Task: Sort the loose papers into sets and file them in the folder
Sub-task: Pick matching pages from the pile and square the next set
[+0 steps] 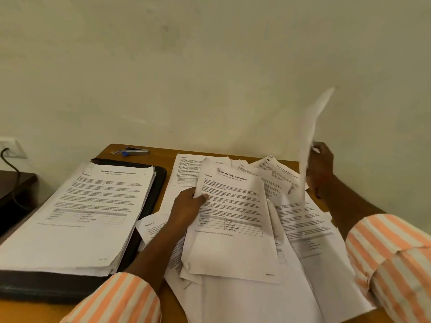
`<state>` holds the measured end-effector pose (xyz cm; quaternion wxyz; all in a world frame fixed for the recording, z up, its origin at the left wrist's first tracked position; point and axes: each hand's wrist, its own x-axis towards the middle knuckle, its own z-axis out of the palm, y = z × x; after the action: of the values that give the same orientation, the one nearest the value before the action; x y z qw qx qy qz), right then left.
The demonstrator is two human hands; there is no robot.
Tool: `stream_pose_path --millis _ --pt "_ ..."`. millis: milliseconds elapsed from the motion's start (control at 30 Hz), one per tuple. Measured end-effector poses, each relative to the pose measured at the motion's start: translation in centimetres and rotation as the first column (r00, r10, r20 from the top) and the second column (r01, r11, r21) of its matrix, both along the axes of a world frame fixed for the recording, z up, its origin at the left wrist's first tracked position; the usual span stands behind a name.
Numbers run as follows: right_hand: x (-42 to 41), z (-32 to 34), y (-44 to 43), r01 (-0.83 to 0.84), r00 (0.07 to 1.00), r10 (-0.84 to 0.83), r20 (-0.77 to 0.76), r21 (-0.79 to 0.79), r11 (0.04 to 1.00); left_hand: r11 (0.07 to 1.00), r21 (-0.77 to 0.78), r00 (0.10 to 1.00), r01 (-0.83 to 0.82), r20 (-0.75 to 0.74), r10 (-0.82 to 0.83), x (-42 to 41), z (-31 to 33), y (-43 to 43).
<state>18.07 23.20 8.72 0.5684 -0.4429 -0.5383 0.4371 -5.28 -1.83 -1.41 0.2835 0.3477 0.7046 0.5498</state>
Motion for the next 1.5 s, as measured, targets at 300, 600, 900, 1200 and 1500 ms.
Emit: stream_pose_path --millis 300,600,900,1200,1500 --pt "-1.7 -8.3 -7.1 -0.174 0.774 0.011 0.633 0.195 0.965 0.997 0.049 0.995 -0.063 0.08 0.059 0.2 0.2 -0.1" --pt "-2.4 -9.0 -9.7 -0.065 0.886 -0.045 0.462 0.219 0.974 0.999 0.055 1.0 0.0 0.028 -0.002 0.7 0.3 -0.2" --pt "0.1 -7.1 -10.7 -0.472 0.855 0.465 0.23 -0.026 0.881 0.985 0.143 0.993 -0.099 -0.051 0.108 -0.1 0.4 -0.3" --pt "0.7 -9.0 -8.7 -0.295 0.94 0.287 0.183 0.014 0.956 0.941 0.29 0.985 -0.172 0.051 0.164 -0.4 0.9 -0.8" --pt "3.5 -9.2 -6.4 0.488 0.873 -0.488 -0.024 0.04 0.872 0.875 0.365 0.945 -0.317 0.196 0.26 -3.0 2.4 -1.8"
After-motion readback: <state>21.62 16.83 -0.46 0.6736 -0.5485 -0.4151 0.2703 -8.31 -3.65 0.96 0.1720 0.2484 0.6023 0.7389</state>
